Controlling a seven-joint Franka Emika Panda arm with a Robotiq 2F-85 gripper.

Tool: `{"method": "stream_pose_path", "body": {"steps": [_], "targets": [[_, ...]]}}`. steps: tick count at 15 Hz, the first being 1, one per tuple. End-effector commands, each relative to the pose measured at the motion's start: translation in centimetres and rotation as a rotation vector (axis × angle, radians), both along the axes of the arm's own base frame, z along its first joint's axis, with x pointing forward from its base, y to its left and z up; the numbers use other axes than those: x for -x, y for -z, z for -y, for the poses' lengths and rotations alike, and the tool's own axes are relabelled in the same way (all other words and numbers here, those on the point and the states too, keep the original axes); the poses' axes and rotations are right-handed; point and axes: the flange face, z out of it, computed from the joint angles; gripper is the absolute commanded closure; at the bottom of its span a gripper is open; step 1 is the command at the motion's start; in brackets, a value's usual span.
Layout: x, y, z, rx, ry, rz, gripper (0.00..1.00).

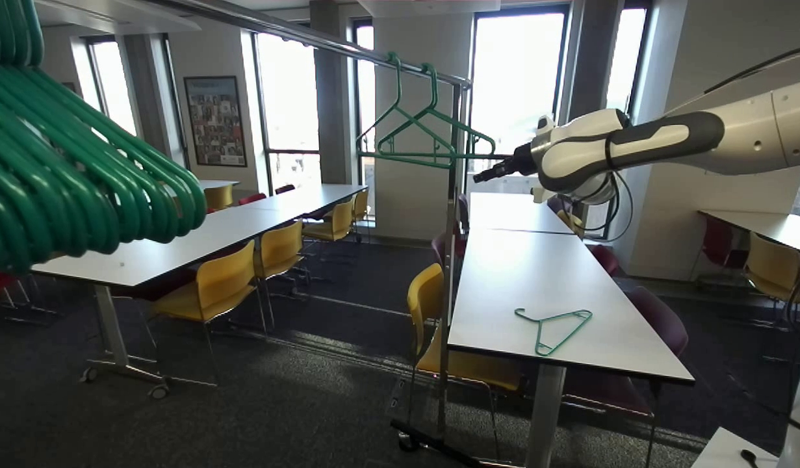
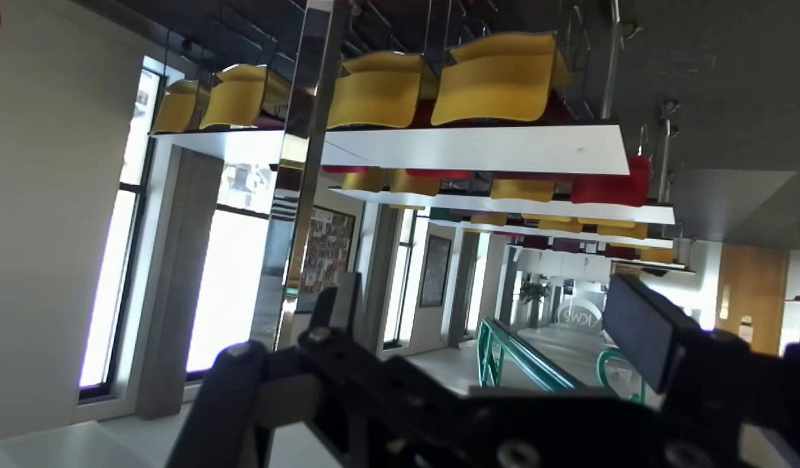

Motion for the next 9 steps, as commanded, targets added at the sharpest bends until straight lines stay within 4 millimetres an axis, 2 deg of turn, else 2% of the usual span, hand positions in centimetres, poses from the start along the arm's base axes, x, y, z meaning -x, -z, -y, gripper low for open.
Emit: {"method": "stream_pose_path", "body": {"steps": [1, 9], "targets": [[3.1, -1.6, -1.4, 0.069, 0.001, 0.058, 0.0], [7.5, -5.6, -4.9, 0.177, 0.005, 0.212, 0.0]]}}
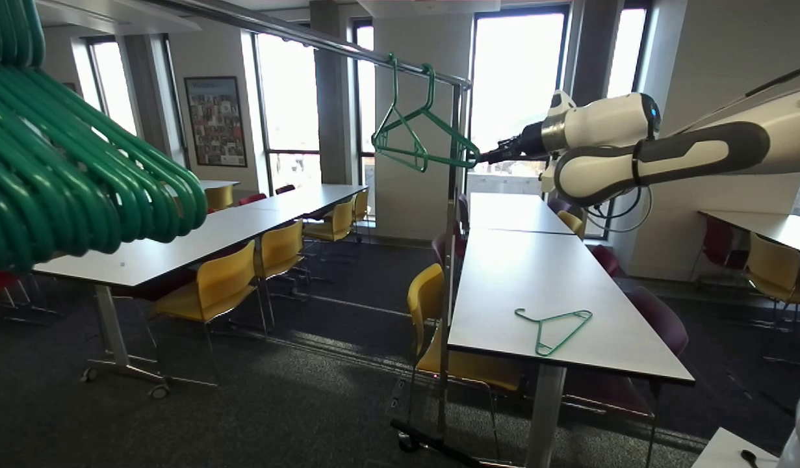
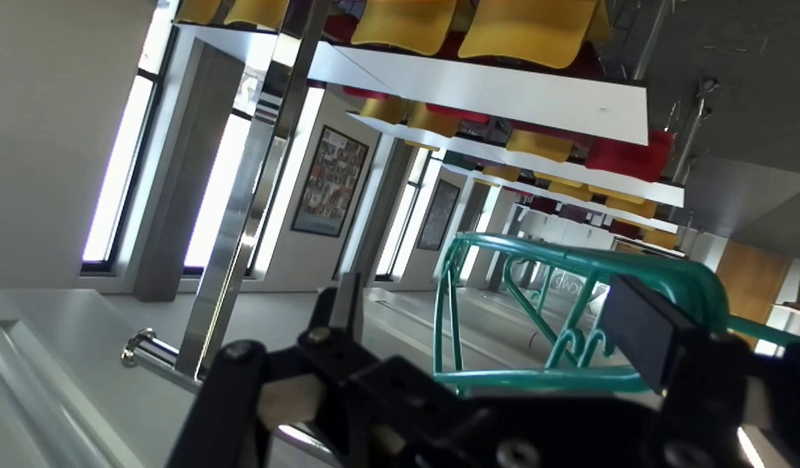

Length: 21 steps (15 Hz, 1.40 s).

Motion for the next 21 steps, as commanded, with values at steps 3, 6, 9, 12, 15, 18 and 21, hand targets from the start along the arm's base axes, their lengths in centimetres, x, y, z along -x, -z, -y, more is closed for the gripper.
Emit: {"method": "stream_pose_path", "body": {"steps": [3, 6, 9, 12, 15, 18, 21], "targets": [[3.9, -2.7, -2.0, 0.038, 0.015, 0.078, 0.0], [5.2, -4.2, -3.2, 0.065, 0.015, 0.119, 0.0], [6.0, -5.1, -3.9, 0.118, 0.042, 0.141, 0.0], [6.0, -5.1, -4.2, 0.201, 0.106, 0.158, 0.0], [5.0, -4.3, -4.4, 0.27, 0.175, 0.121, 0.0], [3.6, -2.6, -4.6, 0.306, 0.238, 0.027, 0.0], [2.6, -2.1, -5.1, 0.246, 0.214, -0.059, 0.0]]}}
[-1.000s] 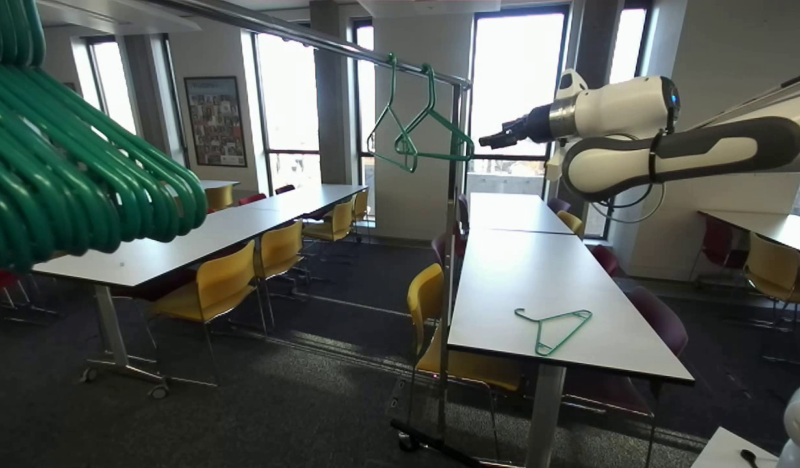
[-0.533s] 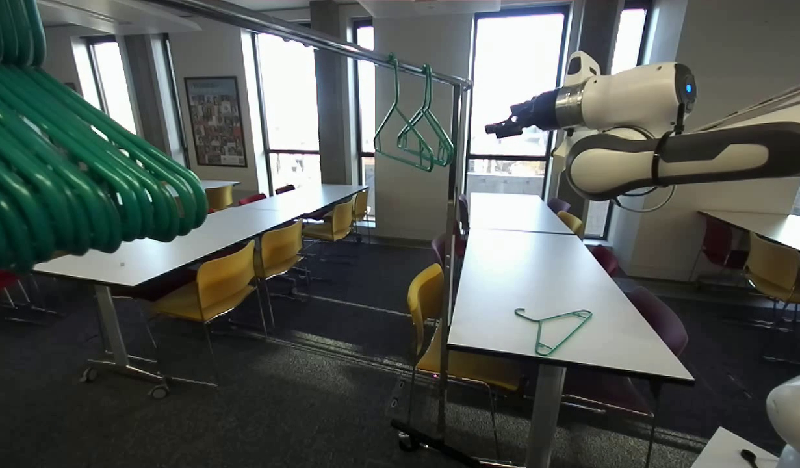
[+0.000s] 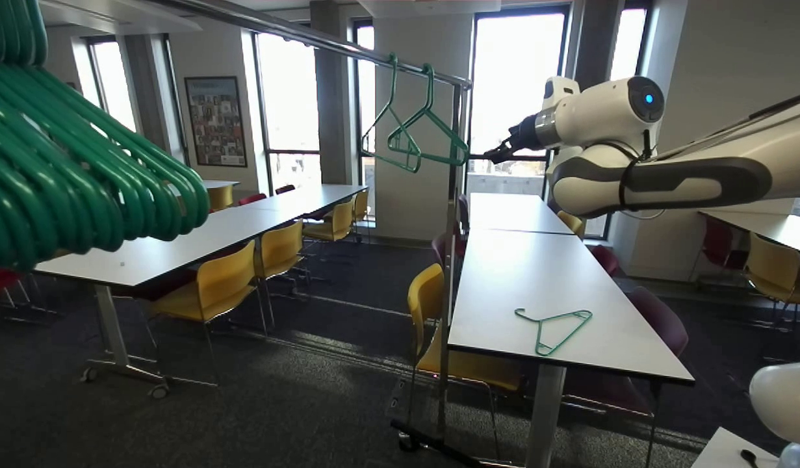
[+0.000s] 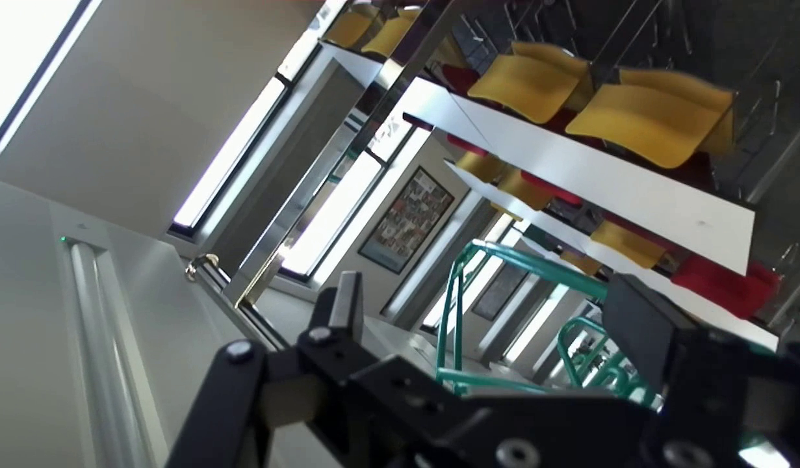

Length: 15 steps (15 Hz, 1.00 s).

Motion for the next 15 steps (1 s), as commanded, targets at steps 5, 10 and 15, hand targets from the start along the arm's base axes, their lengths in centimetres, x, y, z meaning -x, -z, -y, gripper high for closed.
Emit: {"method": "stream_pose_path", "body": {"steps": [5, 10, 15], "targets": [[-0.3, -2.2, -0.1, -0.205, -0.029, -0.11, 0.0], [0.6, -4.7, 1.0, -0.324, -0.057, -0.096, 0.0], [1.4, -6.2, 2.0, -0.387, -0.091, -0.086, 0.0]]}}
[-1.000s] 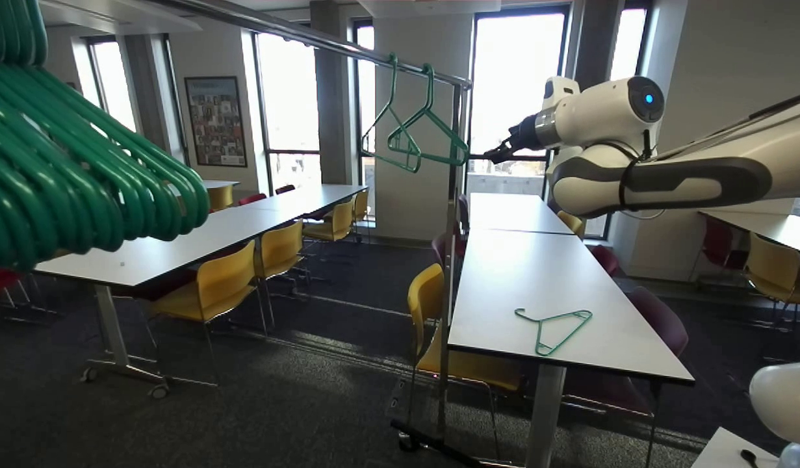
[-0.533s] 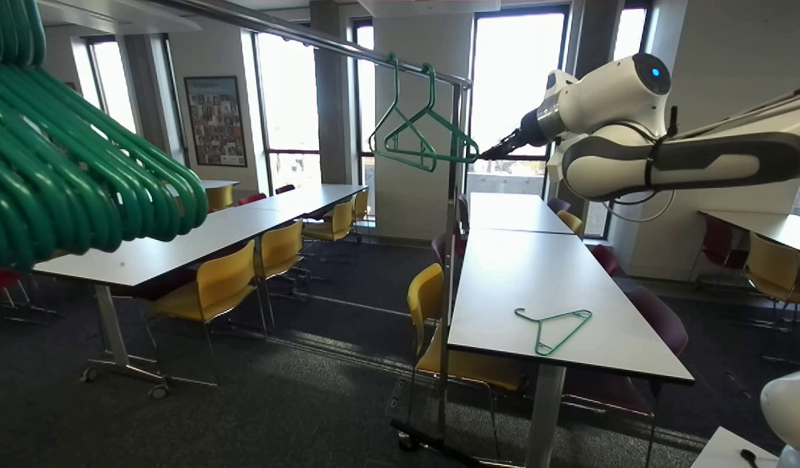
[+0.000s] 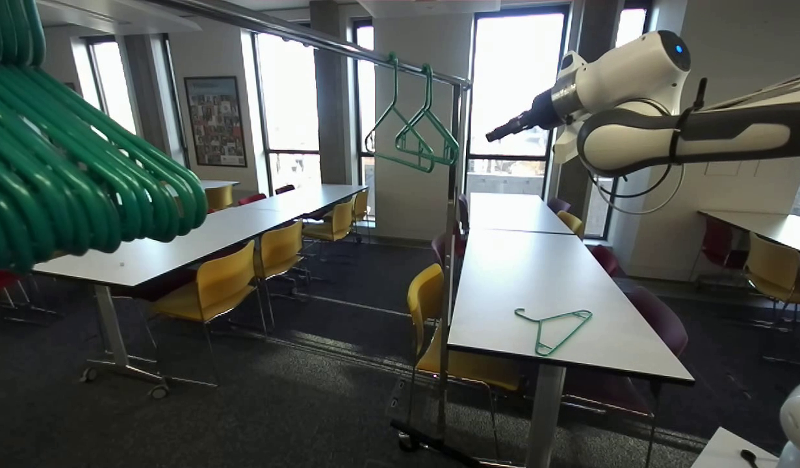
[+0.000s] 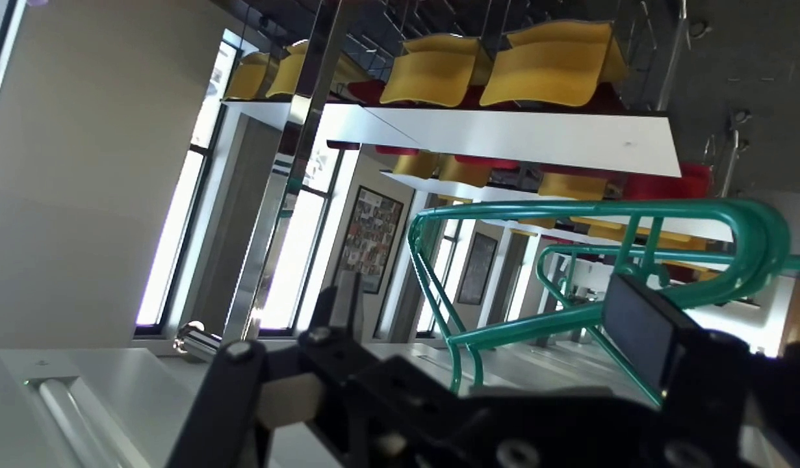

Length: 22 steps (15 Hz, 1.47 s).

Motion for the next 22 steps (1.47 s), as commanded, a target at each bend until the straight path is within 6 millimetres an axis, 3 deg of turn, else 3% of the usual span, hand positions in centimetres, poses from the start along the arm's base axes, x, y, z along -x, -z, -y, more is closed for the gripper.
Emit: {"method": "stream_pose_path", "body": {"steps": [1, 7, 12, 17, 22], "targets": [[0.6, -2.0, 0.4, -0.049, -0.02, 0.008, 0.0], [1.4, -3.7, 1.6, -0.083, -0.009, 0.064, 0.0], [-0.8, -2.1, 1.4, -0.129, -0.023, 0.001, 0.0], [-3.7, 0.1, 0.2, -0.373, -0.113, -0.11, 0.0], [-4.7, -0.3, 1.7, -0.496, -0.121, -0.142, 0.0]]}}
